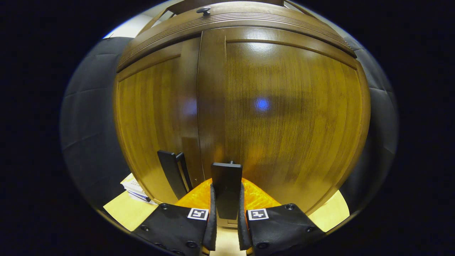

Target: Open the right door of the double-door shoe cabinet with the right hand, and open the left door with the left hand.

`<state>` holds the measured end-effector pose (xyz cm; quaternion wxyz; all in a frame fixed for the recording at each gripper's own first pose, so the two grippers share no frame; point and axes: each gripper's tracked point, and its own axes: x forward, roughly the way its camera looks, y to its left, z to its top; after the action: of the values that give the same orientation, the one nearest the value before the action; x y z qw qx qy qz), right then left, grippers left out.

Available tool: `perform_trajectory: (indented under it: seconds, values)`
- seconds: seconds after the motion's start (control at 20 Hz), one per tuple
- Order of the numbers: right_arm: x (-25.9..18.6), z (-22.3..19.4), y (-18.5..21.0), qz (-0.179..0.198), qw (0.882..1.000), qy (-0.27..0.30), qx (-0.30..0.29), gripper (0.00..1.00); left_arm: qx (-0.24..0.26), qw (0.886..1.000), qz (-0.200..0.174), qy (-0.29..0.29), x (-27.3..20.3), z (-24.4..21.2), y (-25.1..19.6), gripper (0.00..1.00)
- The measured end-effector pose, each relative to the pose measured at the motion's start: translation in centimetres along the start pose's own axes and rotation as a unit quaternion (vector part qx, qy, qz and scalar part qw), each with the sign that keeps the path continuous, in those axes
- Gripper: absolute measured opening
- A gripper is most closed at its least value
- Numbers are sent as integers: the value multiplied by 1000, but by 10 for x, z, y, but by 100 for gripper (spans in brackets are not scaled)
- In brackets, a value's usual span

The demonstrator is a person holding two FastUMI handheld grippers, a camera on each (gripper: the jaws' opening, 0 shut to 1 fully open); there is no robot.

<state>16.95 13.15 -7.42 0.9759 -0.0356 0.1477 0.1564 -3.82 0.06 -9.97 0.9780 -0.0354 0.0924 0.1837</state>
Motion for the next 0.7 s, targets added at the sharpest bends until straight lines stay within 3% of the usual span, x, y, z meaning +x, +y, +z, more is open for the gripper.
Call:
perform_trajectory:
  seconds: [0.15, 0.25, 0.3, 0.7]
  values:
    - [0, -1, -1, 5, 1000, -3, 0, 25, -3, 1000, -19, -6, -3, 2, 1, 95]
    - [0, -2, -1, 7, 1000, -3, -1, 25, -8, 999, -32, -8, -6, 5, 1, 95]
    - [0, -3, -1, 9, 1000, -4, -1, 25, -9, 999, -39, -9, -6, 6, 1, 100]
    - [-1, -2, -2, 22, 1000, -9, 1, 25, -15, 994, -108, -20, -11, 13, -6, 100]
